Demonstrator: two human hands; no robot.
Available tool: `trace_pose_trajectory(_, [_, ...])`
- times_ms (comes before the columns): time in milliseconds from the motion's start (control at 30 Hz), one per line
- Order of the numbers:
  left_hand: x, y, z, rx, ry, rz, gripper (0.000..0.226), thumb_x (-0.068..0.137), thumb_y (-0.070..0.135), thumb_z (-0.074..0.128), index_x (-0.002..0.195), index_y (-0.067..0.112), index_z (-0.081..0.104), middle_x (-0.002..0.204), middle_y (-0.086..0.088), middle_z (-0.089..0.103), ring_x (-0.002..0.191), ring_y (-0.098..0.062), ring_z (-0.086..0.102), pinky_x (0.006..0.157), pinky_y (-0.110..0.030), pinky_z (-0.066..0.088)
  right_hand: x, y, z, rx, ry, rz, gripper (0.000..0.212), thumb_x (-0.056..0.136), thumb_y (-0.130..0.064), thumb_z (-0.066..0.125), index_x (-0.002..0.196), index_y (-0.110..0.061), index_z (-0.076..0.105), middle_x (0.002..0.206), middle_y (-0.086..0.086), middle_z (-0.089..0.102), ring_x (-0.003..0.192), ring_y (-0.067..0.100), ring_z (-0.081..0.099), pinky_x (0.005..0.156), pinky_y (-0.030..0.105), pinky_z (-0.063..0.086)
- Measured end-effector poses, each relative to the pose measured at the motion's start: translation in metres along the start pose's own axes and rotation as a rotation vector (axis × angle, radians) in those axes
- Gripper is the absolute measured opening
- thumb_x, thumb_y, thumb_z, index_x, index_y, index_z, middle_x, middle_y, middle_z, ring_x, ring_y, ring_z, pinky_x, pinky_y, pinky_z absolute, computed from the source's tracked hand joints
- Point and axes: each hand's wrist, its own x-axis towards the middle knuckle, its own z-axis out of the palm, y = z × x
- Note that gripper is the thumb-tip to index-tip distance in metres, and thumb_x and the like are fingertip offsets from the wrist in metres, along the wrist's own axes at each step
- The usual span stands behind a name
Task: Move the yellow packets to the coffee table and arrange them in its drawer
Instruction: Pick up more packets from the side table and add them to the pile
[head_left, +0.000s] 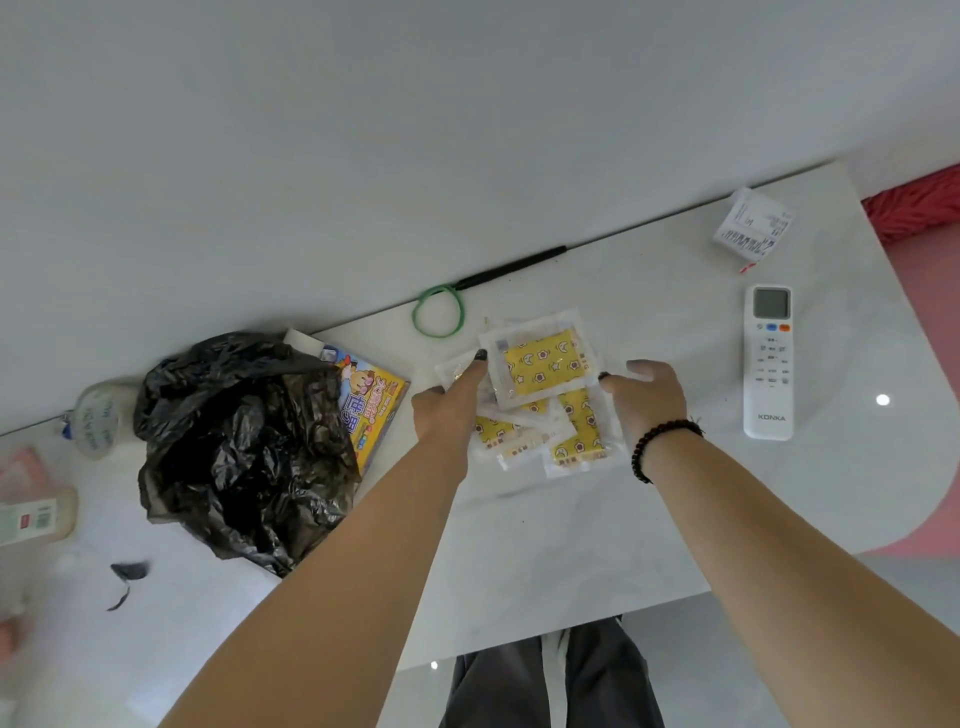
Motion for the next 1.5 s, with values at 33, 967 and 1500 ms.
trace_pose_trajectory(33, [0.001,0.002,0.002,0.000,-0.008,-0.009,0.059,0.058,0.058,0.080,0.096,0.018,0.061,0.106,-0.005,0.068,0.096,-0.025,0.065,0.091,-0.040,0.054,0.000,-0.002,0.005,-0.033,-0.002,-0.010,0.048,0.089,-0.016,0.059,0.135,-0.021,0.045,0.136,0.007,0.044,0.086,0.016,0.053,0.072,0.024,0.044])
trace_pose_trajectory(967, [-0.022,-0.043,0.007,0.240,-0.158,0.381,0.027,0.078,0.024,0.071,0.103,0.024,0.063,0.110,-0.006,0.065,0.087,-0.019,0.068,0.065,-0.032,0.058,-0.014,0.045,0.035,0.316,-0.261,0.076,0.056,0.074,0.003,0.073,0.124,-0.015,0.054,0.103,0.011,0.069,0.076,0.019,0.065,0.059,0.032,0.050])
trace_pose_trajectory(1500, [-0.089,-0.044,-0.026,-0.219,-0.507,0.173,0.041,0.085,0.020,0.064,0.125,0.023,0.057,0.115,-0.007,0.071,0.101,-0.029,0.070,0.074,-0.045,0.058,-0.073,0.017,-0.021,0.605,-0.503,0.074,0.037,0.080,0.011,0.063,0.116,-0.001,0.062,0.105,0.019,0.070,0.088,0.033,0.069,0.079,0.048,0.057])
